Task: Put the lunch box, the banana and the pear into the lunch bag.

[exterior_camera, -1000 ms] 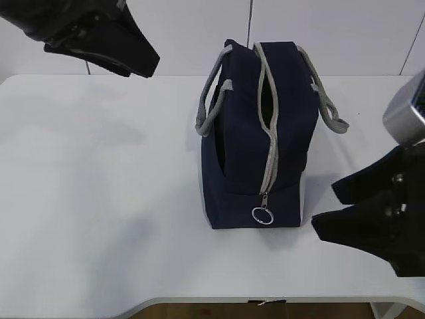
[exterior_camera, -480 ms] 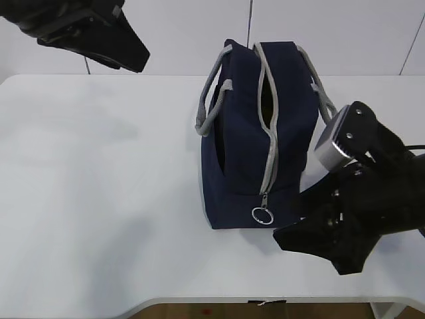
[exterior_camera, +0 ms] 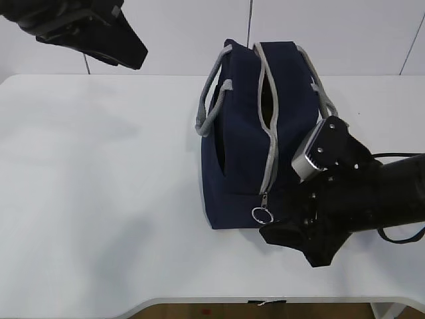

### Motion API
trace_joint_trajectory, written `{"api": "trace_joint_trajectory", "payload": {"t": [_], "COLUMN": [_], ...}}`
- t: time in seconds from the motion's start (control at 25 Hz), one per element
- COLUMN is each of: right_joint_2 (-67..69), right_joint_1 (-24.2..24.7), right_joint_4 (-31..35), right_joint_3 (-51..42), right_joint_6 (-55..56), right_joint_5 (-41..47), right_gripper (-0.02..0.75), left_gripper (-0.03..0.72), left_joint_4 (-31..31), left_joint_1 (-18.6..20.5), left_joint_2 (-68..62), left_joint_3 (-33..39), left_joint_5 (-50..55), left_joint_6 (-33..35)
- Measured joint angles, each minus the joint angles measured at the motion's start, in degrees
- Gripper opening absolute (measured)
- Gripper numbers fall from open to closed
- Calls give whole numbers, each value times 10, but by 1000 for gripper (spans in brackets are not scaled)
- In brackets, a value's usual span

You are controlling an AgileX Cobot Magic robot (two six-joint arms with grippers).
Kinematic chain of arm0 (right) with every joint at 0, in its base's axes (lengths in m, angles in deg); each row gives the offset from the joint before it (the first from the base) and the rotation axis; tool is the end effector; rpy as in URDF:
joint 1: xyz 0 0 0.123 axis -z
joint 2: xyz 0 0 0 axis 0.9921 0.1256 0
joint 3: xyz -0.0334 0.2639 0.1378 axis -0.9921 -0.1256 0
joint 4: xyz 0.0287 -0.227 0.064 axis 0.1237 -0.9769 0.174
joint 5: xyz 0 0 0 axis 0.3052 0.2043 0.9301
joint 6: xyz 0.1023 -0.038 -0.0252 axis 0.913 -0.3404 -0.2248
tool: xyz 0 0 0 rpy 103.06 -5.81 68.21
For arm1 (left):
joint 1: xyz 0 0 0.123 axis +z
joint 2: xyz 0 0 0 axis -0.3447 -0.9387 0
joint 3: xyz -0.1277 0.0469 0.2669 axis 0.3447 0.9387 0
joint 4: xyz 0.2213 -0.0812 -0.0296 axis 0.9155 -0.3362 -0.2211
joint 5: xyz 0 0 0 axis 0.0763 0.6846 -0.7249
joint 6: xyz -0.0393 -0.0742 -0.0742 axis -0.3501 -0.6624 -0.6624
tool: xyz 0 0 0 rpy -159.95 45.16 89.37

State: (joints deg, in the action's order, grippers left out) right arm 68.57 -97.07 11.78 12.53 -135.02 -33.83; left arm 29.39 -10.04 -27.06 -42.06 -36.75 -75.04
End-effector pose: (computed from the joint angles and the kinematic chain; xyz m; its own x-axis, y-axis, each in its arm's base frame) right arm 0.2492 0.1246 0.1935 -0.3756 -0.5395 -0.7536 -0.8401 0.5415 0.0311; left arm 0.2541 -0.1798 0.3759 -0.6439 0.3485 -0.6812 0.6186 0.7610 -0.1954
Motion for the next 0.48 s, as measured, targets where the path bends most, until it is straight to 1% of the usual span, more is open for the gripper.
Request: {"api": "trace_joint_trajectory", "payload": {"t": [0.2, 0.48], "right_joint_2": [35, 67], "right_joint_1": [0, 0], "right_joint_4": [50, 132], "right_joint_3": [0, 0], "right_joint_6": [-57, -135], "right_joint_5": [-7, -11], "right_gripper": [468, 389], "left_gripper": [287, 287], "left_joint_4": [0, 0], "left_joint_1": [0, 0], "left_joint_2": [0, 0], "left_joint_3": [0, 0], "left_joint_5": [-3, -3], "left_joint_6": [0, 0]}}
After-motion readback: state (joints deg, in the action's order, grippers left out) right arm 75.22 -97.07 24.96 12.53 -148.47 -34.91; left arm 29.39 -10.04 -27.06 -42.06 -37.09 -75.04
